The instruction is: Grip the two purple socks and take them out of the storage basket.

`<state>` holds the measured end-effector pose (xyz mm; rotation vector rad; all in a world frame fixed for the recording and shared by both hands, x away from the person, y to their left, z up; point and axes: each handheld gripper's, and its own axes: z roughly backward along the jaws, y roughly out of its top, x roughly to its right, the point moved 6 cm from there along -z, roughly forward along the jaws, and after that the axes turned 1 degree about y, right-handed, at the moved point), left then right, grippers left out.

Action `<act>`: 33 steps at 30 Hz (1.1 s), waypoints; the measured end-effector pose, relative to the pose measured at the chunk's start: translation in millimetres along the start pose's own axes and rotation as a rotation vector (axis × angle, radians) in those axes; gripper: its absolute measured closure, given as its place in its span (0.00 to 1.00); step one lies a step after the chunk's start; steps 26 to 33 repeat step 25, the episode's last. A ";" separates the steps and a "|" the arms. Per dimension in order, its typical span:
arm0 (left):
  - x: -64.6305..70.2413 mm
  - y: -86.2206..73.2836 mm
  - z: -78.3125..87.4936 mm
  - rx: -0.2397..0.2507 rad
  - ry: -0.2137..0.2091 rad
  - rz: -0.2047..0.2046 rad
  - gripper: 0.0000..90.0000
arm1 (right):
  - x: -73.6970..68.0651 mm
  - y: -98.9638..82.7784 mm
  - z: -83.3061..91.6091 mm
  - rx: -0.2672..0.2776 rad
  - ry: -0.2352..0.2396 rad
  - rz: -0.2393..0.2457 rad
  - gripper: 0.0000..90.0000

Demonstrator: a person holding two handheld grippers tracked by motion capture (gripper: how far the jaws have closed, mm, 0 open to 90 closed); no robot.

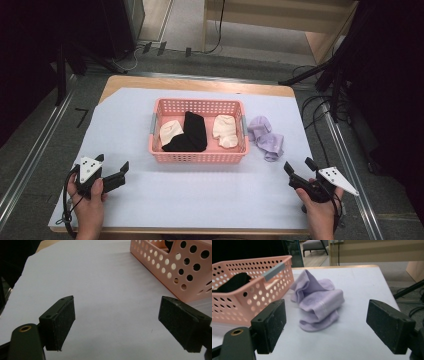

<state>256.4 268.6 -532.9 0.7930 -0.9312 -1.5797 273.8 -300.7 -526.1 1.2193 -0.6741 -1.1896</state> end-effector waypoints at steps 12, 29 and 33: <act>0.3 0.0 0.1 0.002 0.001 -0.003 0.17 | 28.1 -17.2 34.6 -0.003 -0.043 -0.034 0.20; 0.0 0.1 -0.2 0.002 0.001 0.002 0.17 | 33.3 -24.7 36.1 -0.010 -0.094 -0.063 0.24; 0.0 0.1 -0.2 0.002 0.001 0.002 0.17 | 33.3 -24.7 36.1 -0.010 -0.094 -0.063 0.24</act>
